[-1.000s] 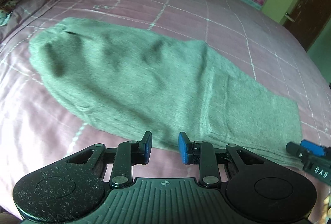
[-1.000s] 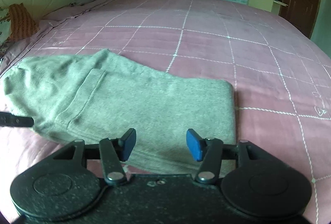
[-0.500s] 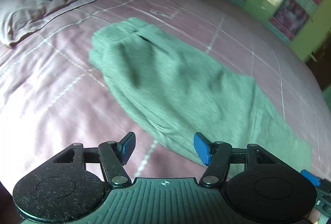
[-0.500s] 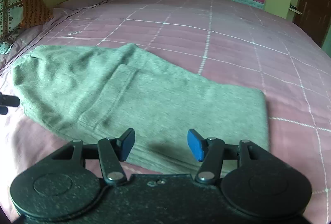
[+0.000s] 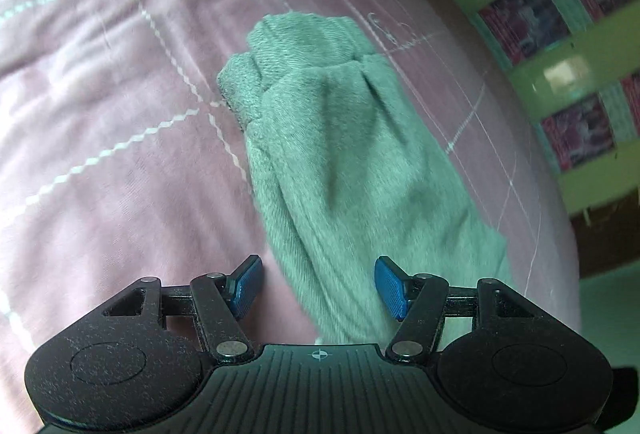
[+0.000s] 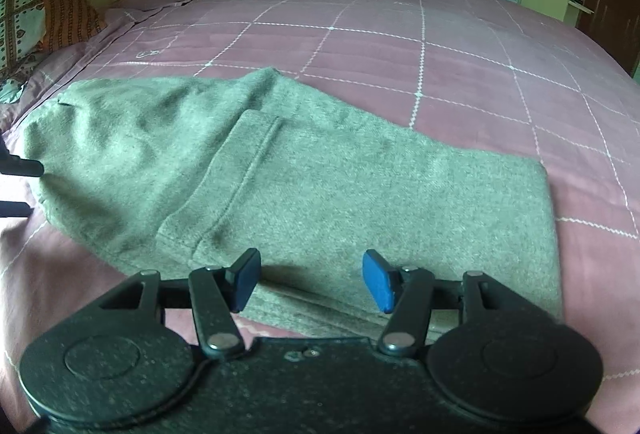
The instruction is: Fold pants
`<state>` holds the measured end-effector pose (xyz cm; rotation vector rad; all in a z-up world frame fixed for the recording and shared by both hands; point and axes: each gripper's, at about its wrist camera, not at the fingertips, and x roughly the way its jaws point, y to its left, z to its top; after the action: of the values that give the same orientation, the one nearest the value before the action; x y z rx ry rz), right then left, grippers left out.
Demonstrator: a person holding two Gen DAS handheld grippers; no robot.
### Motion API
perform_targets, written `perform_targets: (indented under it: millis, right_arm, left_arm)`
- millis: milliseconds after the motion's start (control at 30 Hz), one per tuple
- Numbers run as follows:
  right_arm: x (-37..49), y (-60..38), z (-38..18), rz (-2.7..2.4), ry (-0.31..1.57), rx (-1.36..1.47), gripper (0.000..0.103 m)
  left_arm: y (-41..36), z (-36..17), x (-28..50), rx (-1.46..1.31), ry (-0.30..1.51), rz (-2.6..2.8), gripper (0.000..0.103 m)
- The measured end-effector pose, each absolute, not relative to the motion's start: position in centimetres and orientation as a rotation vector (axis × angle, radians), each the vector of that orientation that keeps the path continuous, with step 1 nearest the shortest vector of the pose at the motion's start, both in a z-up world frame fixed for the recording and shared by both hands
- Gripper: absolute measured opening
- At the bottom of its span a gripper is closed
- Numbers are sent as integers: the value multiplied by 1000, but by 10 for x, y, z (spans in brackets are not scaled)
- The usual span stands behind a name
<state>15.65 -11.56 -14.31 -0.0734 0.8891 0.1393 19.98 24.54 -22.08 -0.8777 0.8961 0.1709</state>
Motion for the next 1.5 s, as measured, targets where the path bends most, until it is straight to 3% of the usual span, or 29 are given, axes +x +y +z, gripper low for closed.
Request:
perform_targets:
  millis: [467, 533, 600, 767, 933, 1067, 1100, 1300, 1500]
  right_arm:
    - [196, -122, -140, 84, 855, -52, 56]
    - [209, -118, -141, 69, 845, -47, 56]
    - [222, -111, -143, 68, 837, -44, 56]
    - [236, -79, -178, 110, 913, -161, 58]
    - [231, -87, -159, 104, 883, -105, 56]
    - [228, -84, -175, 123, 916, -154, 57]
    - [230, -86, -175, 125, 926, -147, 57]
    - [224, -88, -169, 140, 927, -152, 58]
    - [201, -101, -151, 86, 844, -127, 58]
  left_arm:
    - [247, -237, 249, -899, 845, 147, 60]
    - [248, -240, 254, -884, 842, 161, 39]
    - [257, -246, 255, -909, 838, 157, 32]
    - [262, -245, 255, -936, 825, 158, 30]
    - [265, -252, 253, -980, 827, 179, 30]
    - [261, -253, 256, -1002, 815, 196, 29]
    - [260, -251, 256, -1002, 808, 200, 21]
    - [245, -218, 244, -888, 742, 169, 17]
    - [175, -135, 240, -473, 598, -13, 17]
